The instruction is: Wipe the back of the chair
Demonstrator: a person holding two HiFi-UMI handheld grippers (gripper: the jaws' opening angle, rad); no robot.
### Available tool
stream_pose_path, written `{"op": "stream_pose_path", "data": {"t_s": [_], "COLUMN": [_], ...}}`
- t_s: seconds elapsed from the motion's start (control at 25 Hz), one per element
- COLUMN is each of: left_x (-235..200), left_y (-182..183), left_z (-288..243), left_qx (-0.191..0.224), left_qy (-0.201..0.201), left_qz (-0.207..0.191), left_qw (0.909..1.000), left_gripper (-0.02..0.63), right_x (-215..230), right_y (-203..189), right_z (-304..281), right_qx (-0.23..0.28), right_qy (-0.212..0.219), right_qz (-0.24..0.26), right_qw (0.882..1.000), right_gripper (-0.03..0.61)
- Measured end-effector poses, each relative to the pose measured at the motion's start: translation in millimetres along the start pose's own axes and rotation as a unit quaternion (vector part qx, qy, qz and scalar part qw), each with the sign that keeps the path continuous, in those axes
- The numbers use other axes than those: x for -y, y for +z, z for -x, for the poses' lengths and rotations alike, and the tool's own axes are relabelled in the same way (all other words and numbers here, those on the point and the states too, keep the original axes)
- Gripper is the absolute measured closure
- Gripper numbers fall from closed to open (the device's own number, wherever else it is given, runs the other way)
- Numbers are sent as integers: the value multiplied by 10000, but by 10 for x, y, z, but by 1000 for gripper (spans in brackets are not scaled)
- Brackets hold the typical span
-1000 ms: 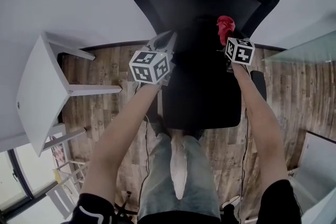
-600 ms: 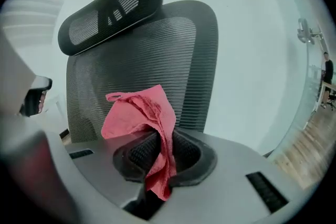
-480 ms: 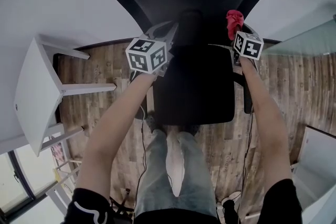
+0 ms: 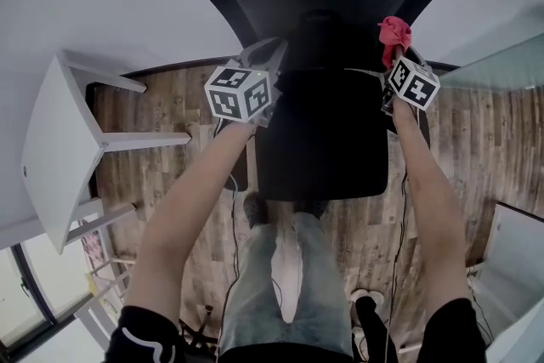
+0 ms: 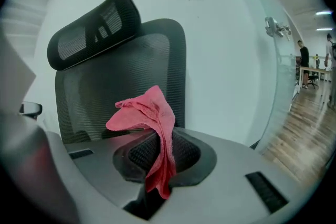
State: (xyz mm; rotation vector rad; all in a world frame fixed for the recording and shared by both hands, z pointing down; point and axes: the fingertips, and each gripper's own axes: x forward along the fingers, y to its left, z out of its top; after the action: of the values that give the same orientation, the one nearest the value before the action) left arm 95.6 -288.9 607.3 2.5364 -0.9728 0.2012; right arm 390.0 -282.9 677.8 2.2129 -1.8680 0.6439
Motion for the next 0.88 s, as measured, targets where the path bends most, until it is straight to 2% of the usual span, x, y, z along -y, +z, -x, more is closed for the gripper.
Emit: {"op": "stream_pose_path", "data": {"t_s": [0.2,0.36,0.56,0.68,0.88], "left_x": [-336,-615,-1119,-1283,-1484], "left_y": [-91,-130,-183,-304,-463], "left_z": [327,639,1026,1160,1317], "left_qx": [55,166,443,388,351], "left_qy": [55,88,205,175,85], "left_qz": [79,168,481,425,385], "left_qw": [9999,9997,9976,9982,9986], "left_gripper": [589,589,589,589,589], "right_x": [-730,-1462,-2428,-2920,-3486], "right_y": [-124,-258,-538,-679,-871], "right_z": [121,141,136,89,-11], "right_qx": [122,83,-72,-115,-192], "right_qy": [230,582,1125,1431,1779], "right_qz": [-393,-203,-104,203,232], "right_qw": [9989,9981,9936,9894,9836], "right_gripper": [511,511,511,511,511]}}
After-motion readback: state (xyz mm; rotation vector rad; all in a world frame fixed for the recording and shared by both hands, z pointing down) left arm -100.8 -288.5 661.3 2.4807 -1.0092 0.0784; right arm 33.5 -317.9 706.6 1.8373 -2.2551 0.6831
